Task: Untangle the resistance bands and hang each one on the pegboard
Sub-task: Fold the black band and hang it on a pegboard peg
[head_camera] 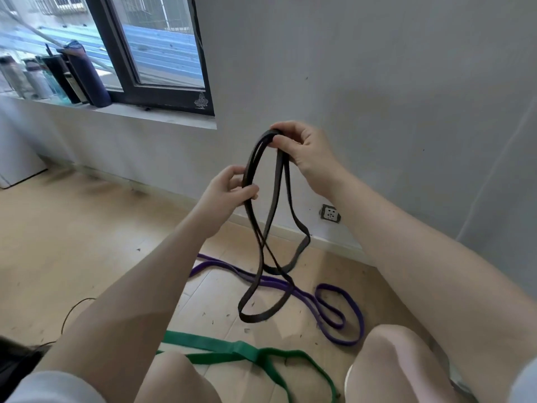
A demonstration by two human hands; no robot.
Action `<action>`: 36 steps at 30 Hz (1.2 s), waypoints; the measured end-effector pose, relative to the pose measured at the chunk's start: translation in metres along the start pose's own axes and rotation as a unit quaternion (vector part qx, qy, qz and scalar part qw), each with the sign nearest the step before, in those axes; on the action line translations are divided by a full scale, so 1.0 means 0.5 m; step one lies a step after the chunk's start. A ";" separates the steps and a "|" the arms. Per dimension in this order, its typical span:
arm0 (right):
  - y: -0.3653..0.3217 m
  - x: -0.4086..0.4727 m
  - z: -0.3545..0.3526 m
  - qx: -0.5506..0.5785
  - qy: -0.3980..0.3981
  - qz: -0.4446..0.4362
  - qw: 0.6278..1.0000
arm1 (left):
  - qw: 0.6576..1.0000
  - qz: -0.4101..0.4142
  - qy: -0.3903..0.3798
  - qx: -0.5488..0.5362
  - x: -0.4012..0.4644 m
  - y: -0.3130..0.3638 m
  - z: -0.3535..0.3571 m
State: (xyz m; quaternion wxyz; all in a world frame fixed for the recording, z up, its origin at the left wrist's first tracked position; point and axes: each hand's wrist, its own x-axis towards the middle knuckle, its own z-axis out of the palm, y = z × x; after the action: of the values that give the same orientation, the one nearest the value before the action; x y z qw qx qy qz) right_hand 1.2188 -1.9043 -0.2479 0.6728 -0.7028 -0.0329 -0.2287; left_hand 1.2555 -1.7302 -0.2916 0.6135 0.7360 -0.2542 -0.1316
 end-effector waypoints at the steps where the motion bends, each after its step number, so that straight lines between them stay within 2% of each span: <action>1: 0.010 -0.003 -0.010 0.004 0.008 0.007 1.000 | 1.000 -0.001 0.019 -0.009 0.002 -0.006 -0.004; 4: 0.034 -0.015 -0.043 -0.022 0.025 0.032 0.999 | 0.993 0.043 0.108 -0.026 0.013 0.015 -0.007; 7: 0.046 -0.035 -0.080 -0.123 -0.029 0.076 0.989 | 0.984 0.104 0.145 -0.022 0.038 0.071 0.003; 9: 0.045 -0.051 -0.094 -0.162 -0.086 0.103 0.978 | 0.985 0.126 0.112 0.019 0.056 0.109 0.014; 12: 0.027 -0.059 -0.089 -0.134 -0.120 0.094 0.979 | 0.983 0.150 0.050 0.093 0.074 0.145 0.040; 15: 0.012 -0.046 -0.071 -0.107 -0.081 0.048 0.990 | 0.972 0.175 0.008 0.155 0.078 0.165 0.060; 20: 0.003 -0.029 -0.069 -0.111 -0.024 0.022 0.993 | 0.953 0.187 -0.012 0.236 0.076 0.151 0.040; 23: -0.017 -0.023 -0.074 -0.108 -0.052 0.022 0.993 | 0.958 0.149 -0.028 0.245 0.068 0.118 0.029; 27: -0.017 -0.020 -0.058 -0.184 -0.113 0.052 0.975 | 0.975 0.127 -0.016 0.183 0.054 0.086 0.024; 30: -0.017 -0.019 -0.051 -0.205 -0.117 0.055 0.970 | 0.984 0.139 0.018 0.113 0.048 0.084 0.031; 34: -0.024 -0.018 -0.045 -0.117 -0.097 0.050 0.987 | 0.993 0.114 0.032 0.014 0.047 0.083 0.048; 36: -0.021 -0.018 -0.044 -0.060 -0.093 0.053 0.992 | 0.995 0.096 0.026 0.010 0.042 0.073 0.049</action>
State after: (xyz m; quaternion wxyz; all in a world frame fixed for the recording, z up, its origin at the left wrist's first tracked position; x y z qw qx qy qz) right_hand 1.2008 -1.9219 -0.2419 0.6344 -0.7611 -0.0443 -0.1274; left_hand 1.2527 -1.7664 -0.2588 0.6221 0.7178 -0.3087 -0.0505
